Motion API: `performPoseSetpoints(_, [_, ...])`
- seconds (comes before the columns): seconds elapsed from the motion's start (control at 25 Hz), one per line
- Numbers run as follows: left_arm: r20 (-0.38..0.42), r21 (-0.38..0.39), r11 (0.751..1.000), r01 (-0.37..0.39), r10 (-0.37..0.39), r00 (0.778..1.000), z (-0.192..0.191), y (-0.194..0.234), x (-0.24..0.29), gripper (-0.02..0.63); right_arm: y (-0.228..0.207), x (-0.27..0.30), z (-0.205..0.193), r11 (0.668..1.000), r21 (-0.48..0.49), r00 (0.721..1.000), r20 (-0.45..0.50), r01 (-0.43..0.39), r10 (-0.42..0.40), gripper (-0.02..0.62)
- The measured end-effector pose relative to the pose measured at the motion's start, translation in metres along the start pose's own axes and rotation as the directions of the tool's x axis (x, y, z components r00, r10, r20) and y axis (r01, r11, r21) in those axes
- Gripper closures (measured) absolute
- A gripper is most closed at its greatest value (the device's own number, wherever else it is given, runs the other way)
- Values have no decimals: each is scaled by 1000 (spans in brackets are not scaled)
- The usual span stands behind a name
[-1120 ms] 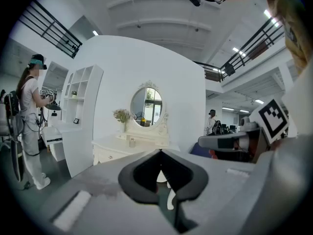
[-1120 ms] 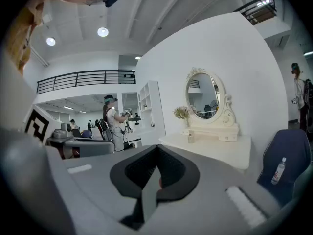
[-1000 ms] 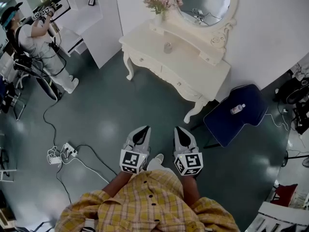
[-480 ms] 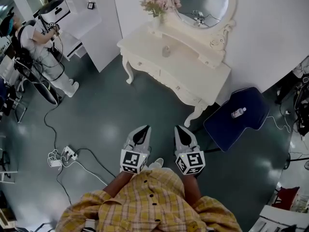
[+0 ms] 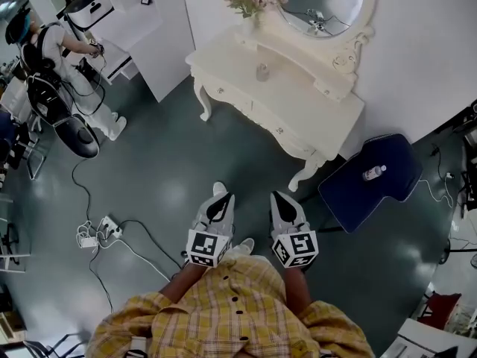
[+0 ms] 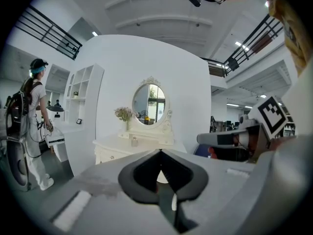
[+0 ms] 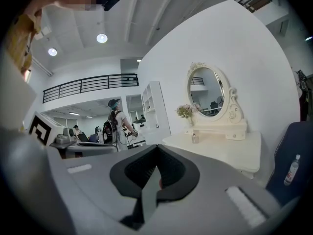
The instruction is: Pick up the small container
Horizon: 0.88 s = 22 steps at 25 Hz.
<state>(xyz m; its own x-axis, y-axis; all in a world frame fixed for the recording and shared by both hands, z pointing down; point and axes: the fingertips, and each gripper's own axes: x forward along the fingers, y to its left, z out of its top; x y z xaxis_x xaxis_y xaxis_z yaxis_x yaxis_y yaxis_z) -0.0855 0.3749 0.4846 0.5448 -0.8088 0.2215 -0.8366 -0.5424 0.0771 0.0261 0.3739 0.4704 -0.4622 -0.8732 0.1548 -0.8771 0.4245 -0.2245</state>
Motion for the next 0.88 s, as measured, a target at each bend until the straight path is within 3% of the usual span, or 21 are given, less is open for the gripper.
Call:
performPoseSetpoints(0.56, [3, -20, 1000, 18, -18, 1000, 4, 25, 62, 606, -41, 38, 7, 999, -7, 999, -10, 39, -39, 592])
performPoseSetpoints(0.88, [-7, -22, 999, 31, -32, 999, 16, 58, 125, 606, -75, 101, 21, 999, -10, 999, -16, 39, -39, 592])
